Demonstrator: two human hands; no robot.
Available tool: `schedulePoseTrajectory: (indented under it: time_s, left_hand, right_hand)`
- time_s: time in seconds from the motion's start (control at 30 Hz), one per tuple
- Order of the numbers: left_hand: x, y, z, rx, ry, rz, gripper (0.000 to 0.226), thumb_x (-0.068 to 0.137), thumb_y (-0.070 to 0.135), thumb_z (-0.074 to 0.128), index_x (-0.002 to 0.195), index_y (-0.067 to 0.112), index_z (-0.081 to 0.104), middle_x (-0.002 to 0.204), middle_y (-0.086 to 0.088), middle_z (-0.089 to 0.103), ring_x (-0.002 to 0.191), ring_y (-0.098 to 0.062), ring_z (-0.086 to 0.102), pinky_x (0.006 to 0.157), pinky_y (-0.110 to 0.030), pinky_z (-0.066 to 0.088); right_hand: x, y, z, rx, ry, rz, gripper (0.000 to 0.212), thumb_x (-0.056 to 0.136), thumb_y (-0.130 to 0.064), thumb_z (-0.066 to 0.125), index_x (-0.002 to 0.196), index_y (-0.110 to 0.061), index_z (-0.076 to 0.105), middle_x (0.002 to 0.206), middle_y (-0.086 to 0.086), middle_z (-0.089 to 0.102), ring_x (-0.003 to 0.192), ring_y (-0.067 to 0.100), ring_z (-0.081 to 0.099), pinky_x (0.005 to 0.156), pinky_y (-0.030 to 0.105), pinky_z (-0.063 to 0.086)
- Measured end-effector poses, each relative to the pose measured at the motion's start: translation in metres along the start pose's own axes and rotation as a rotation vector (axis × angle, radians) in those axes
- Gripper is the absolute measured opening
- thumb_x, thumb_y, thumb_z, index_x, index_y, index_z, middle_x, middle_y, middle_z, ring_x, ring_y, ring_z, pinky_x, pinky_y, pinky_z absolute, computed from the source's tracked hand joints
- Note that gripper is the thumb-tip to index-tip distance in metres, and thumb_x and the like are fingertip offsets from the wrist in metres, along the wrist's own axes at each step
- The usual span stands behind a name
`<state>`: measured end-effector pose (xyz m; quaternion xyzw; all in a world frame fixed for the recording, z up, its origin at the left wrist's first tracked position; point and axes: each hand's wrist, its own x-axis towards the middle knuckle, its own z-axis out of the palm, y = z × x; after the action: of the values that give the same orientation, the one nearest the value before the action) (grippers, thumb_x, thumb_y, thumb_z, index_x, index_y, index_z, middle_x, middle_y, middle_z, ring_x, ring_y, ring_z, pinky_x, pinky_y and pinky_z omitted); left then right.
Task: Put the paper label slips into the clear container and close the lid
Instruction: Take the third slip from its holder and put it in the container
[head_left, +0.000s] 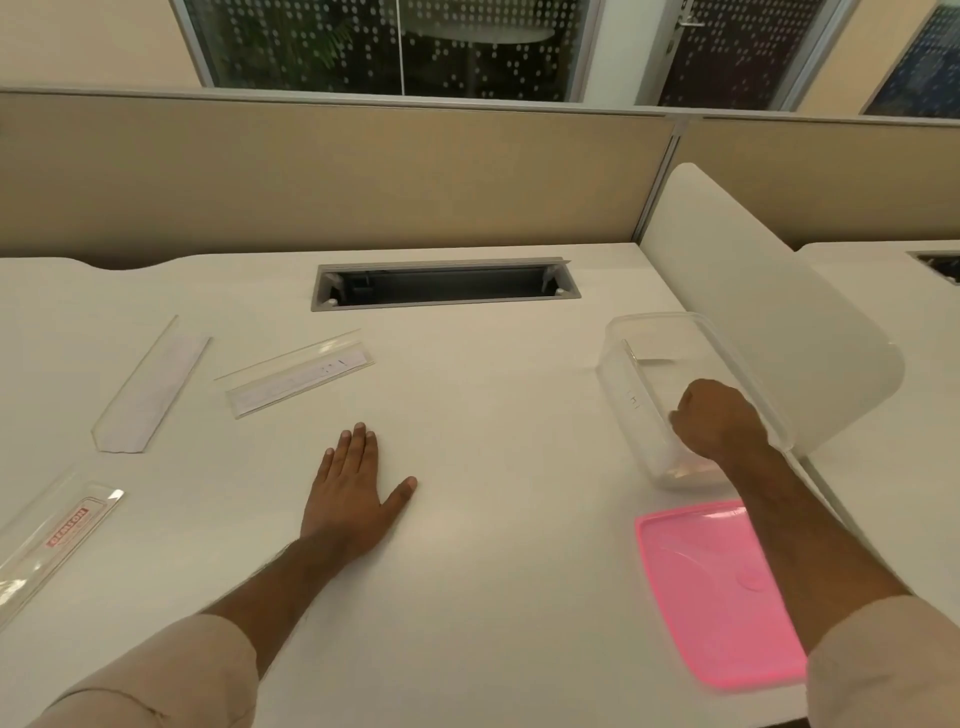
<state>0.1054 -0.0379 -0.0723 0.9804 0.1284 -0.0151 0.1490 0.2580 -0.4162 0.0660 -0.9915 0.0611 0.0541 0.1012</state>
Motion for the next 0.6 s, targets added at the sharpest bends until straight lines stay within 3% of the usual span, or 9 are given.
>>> schedulePoseTrajectory:
  time_s: [0.07,0.13,0.2,0.37,0.5,0.6]
  left_hand:
    - [0.002,-0.007,-0.006,-0.038,-0.034,0.033,0.092,0.091,0.070,0.029,0.157,0.013,0.001,0.166,0.001,-0.007,0.152,-0.013,-0.009,0.123,-0.032,-0.003]
    - [0.002,-0.016,-0.016,-0.111,-0.028,0.052,0.085,0.092,0.064,0.041,0.157,0.016,0.014,0.166,0.003,0.006,0.153,-0.013,0.001,0.123,-0.032,0.005]
    - [0.001,-0.026,-0.026,-0.191,0.050,0.027,0.074,0.092,0.056,0.052,0.153,0.018,0.030,0.162,0.004,0.025,0.151,-0.014,0.017,0.122,-0.034,0.017]
    - [-0.003,-0.058,-0.049,-0.317,0.245,-0.123,0.052,0.088,0.042,0.065,0.134,0.022,0.053,0.141,0.004,0.051,0.131,-0.019,0.047,0.107,-0.036,0.039]
    - [0.003,-0.087,-0.065,-0.402,0.339,-0.293,0.046,0.087,0.039,0.067,0.128,0.022,0.056,0.134,0.002,0.054,0.116,-0.025,0.055,0.098,-0.037,0.044]
    - [0.012,-0.108,-0.074,-0.506,0.393,-0.393,0.045,0.087,0.036,0.069,0.127,0.019,0.057,0.131,-0.001,0.056,0.118,-0.021,0.054,0.095,-0.033,0.043]
  right_hand:
    - [-0.006,-0.009,-0.003,0.034,0.233,-0.080,0.014,0.089,-0.015,0.055,0.094,-0.005,0.063,0.094,0.014,0.068,0.091,0.039,0.064,0.074,0.039,0.050]
    - [-0.013,-0.027,-0.007,0.081,0.438,-0.214,0.012,0.089,-0.012,0.055,0.089,-0.004,0.063,0.083,0.017,0.069,0.079,0.040,0.064,0.066,0.038,0.048]
    - [-0.021,-0.051,-0.007,0.142,0.509,-0.333,0.009,0.088,-0.012,0.057,0.087,-0.005,0.063,0.078,0.016,0.068,0.073,0.039,0.063,0.063,0.038,0.047]
    - [-0.030,-0.119,0.016,0.339,0.341,-0.463,0.008,0.090,-0.015,0.059,0.087,-0.009,0.063,0.079,0.008,0.069,0.068,0.028,0.060,0.064,0.032,0.047]
    - [-0.028,-0.175,0.048,0.385,0.131,-0.519,0.010,0.091,-0.019,0.059,0.087,-0.013,0.064,0.081,0.003,0.070,0.072,0.023,0.062,0.071,0.040,0.055]
    - [-0.023,-0.214,0.070,0.451,0.002,-0.519,0.009,0.090,-0.018,0.059,0.085,-0.013,0.066,0.079,0.002,0.071,0.072,0.022,0.064,0.073,0.041,0.056]
